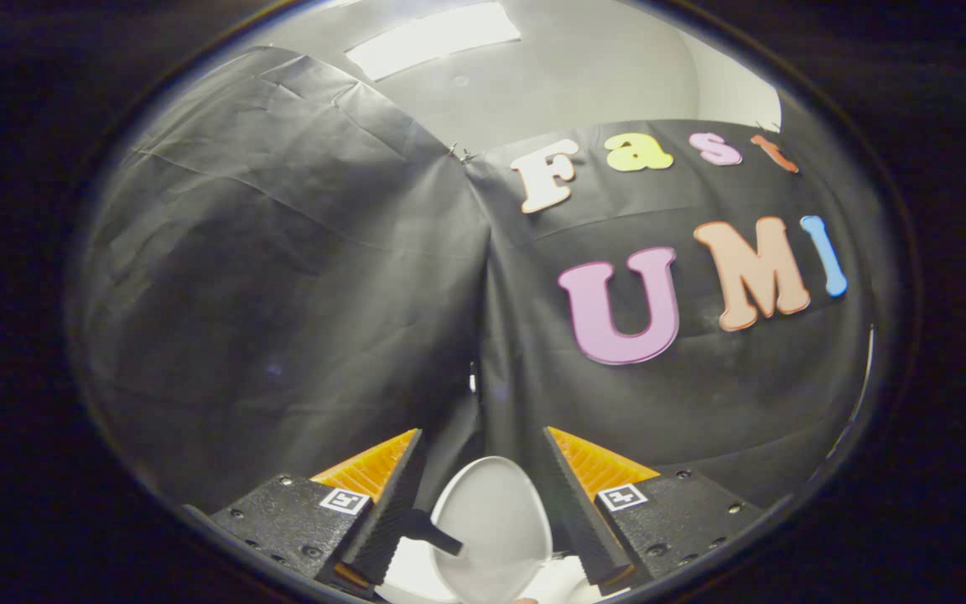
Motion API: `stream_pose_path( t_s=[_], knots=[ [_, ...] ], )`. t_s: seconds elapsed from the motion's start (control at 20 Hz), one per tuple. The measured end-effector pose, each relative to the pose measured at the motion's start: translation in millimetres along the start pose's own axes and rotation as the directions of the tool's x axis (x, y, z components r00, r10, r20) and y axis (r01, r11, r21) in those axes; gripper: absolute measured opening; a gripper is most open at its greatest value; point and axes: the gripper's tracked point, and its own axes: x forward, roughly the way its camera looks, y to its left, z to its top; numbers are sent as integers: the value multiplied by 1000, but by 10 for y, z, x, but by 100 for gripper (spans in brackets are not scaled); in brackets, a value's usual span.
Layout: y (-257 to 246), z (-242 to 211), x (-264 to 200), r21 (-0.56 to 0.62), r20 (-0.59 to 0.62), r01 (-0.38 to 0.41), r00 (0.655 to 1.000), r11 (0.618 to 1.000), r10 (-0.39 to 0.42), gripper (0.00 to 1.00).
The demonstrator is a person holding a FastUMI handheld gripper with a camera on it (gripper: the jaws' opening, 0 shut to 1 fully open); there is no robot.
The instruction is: Open the toilet lid.
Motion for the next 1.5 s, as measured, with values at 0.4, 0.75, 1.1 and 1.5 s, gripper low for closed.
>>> stream_pose_path(
  t_s=[0.4,0.75,1.1,1.5],
  knots=[
    [-1401,234,-681,-74,32,261,965,962,-260,83],
    [-2552,153,-1578,-65,28,476,879,877,-475,83],
    [-3077,-91,-2406,-83,-21,533,844,842,-536,82],
    [-3485,-815,-3472,-150,-157,642,736,752,-659,77]
  ],
)
